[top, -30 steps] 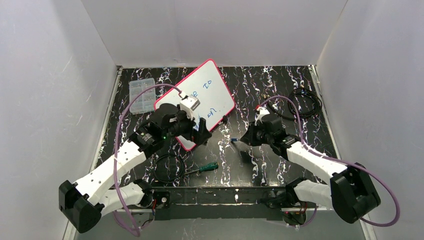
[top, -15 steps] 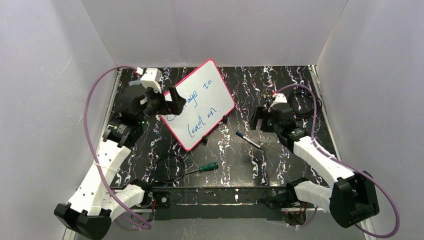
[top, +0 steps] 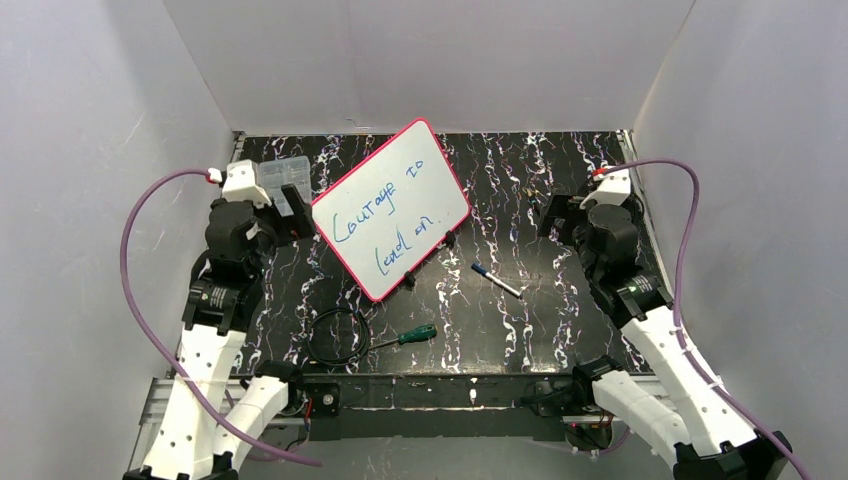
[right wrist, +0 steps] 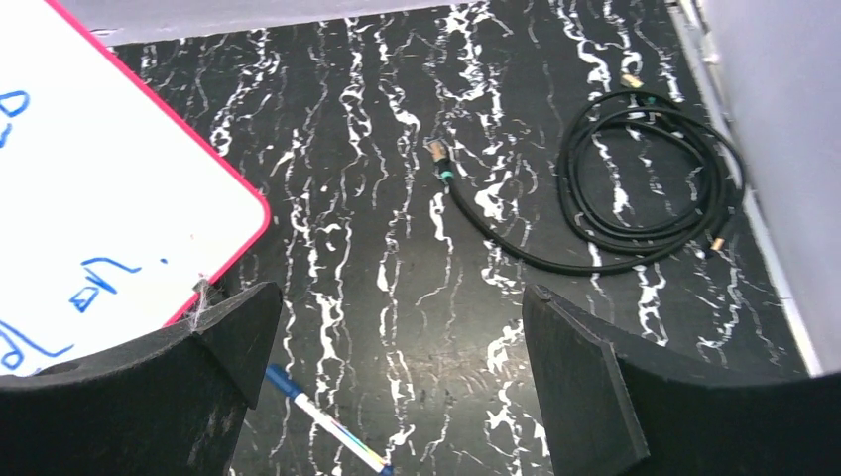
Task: Write a sentence on the whiteboard
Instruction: Reset both arms
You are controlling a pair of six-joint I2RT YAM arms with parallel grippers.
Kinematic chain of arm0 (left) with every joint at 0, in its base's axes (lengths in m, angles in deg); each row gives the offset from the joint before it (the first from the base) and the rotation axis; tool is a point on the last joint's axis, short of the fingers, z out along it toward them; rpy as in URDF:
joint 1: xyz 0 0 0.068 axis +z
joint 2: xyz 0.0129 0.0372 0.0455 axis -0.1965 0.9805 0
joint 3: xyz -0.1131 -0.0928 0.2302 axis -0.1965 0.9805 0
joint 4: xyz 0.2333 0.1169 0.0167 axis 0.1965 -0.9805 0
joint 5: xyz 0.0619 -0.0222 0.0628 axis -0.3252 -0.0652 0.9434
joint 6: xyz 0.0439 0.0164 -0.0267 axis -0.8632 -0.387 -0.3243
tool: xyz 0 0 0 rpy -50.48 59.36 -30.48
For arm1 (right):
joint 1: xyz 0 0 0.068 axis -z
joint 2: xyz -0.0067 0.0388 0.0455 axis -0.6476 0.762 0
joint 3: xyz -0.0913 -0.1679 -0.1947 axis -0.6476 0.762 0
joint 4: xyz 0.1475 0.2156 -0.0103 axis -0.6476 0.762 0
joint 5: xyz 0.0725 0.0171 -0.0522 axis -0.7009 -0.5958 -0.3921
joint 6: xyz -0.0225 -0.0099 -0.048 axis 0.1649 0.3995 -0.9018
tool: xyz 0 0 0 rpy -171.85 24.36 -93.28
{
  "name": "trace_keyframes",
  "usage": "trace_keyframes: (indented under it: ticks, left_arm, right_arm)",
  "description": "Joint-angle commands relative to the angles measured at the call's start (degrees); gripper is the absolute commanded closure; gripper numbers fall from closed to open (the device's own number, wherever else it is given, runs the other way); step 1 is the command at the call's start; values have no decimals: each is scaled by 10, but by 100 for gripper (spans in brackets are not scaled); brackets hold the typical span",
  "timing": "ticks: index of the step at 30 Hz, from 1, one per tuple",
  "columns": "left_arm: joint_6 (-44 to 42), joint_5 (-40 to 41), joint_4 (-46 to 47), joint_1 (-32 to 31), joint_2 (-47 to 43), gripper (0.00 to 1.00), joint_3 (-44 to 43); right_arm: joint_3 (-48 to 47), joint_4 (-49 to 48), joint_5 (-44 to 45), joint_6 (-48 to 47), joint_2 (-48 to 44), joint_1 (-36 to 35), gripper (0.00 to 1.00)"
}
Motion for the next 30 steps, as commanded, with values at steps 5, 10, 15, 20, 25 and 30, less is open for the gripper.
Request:
trace_keyframes:
  ticks: [5,10,15,20,25,30]
  left_arm:
    - [-13,49,24,4,-39,2,46]
    - [-15,83,48,4,-52,2,70]
    - [-6,126,48,3,-58,2,84]
    - [-10,123,54,3,-67,2,90]
    - [-9,127,55,3,-78,2,95]
    - [-6,121,51,3,-78,2,93]
  right_arm:
    - [-15,4,49,-38,-30,2,1]
    - [-9,-4,49,-36,-46,2,1]
    - [2,-17,71,-12,-56,2,1]
    - [11,-30,57,-15,-67,2,1]
    - [10,-27,57,-14,-72,2,1]
    - [14,-34,56,-15,-81,2,1]
